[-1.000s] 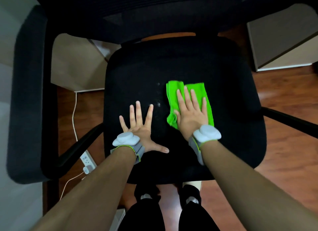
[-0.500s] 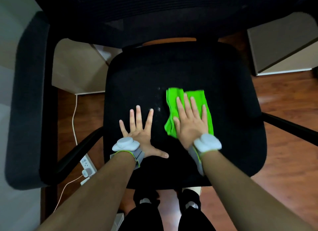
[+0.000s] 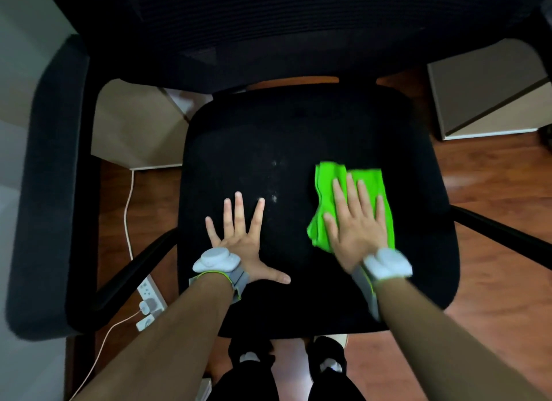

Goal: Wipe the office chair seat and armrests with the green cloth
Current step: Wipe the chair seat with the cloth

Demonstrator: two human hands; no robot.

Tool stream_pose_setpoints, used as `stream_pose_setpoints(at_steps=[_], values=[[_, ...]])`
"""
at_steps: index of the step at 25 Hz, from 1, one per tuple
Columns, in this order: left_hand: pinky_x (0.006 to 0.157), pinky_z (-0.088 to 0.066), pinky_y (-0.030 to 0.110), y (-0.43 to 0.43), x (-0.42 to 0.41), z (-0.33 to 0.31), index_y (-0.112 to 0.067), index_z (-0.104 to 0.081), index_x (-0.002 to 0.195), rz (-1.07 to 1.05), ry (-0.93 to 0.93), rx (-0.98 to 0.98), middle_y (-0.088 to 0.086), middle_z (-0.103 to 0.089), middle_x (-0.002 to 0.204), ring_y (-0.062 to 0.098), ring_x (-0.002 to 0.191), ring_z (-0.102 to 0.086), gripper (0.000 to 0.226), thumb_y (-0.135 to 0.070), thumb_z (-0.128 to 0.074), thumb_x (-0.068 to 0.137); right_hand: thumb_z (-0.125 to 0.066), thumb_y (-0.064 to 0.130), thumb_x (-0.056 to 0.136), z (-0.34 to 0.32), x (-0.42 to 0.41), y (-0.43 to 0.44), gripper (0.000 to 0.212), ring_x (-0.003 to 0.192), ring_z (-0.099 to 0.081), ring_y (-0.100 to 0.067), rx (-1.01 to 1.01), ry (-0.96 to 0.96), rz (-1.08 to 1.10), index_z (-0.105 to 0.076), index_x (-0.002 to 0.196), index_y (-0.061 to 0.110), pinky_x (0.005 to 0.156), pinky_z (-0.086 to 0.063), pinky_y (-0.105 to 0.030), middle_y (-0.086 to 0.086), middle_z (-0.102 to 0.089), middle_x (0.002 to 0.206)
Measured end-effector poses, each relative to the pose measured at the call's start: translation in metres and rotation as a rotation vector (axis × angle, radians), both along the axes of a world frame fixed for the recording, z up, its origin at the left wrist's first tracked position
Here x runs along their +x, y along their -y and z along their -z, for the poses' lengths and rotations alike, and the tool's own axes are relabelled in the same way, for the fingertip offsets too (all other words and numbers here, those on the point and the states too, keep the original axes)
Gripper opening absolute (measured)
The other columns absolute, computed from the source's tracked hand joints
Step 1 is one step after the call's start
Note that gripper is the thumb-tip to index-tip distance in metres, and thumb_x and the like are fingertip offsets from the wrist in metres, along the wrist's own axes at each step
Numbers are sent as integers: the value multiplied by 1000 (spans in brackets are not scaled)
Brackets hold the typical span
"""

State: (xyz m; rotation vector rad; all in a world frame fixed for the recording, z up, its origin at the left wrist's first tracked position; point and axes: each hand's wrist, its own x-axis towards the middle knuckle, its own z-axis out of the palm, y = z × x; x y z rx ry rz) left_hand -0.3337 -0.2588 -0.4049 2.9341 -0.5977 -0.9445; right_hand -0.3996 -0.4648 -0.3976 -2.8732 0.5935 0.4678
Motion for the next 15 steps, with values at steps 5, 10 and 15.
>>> stream_pose_setpoints(at_steps=[5, 10, 15], values=[[94, 38, 53, 0, 2, -3, -38, 34, 138, 3, -22, -3, 5, 47, 144, 24, 133, 44, 157, -102, -35, 12, -15, 53, 90, 3, -11, 9, 64, 147, -4, -17, -17, 5, 149, 2, 148, 31, 116, 1, -45, 4, -4, 160], [88, 43, 52, 2, 3, -4, -39, 42, 132, 3, -54, -6, 5, 55, 137, 25, 126, 52, 157, -99, -42, 15, -19, 49, 94, 17, 86, 79, 61, 147, 3, -19, -9, 47, 81, 3, 148, 30, 117, 2, -49, 4, 4, 160], [89, 42, 52, 1, 2, -5, -38, 40, 133, 8, -24, -4, 5, 54, 139, 24, 127, 51, 157, -99, -39, 12, -20, 46, 91, 8, 8, 34, 63, 147, -10, -22, -45, 69, 21, -7, 149, 25, 115, -11, -52, -2, -7, 159]])
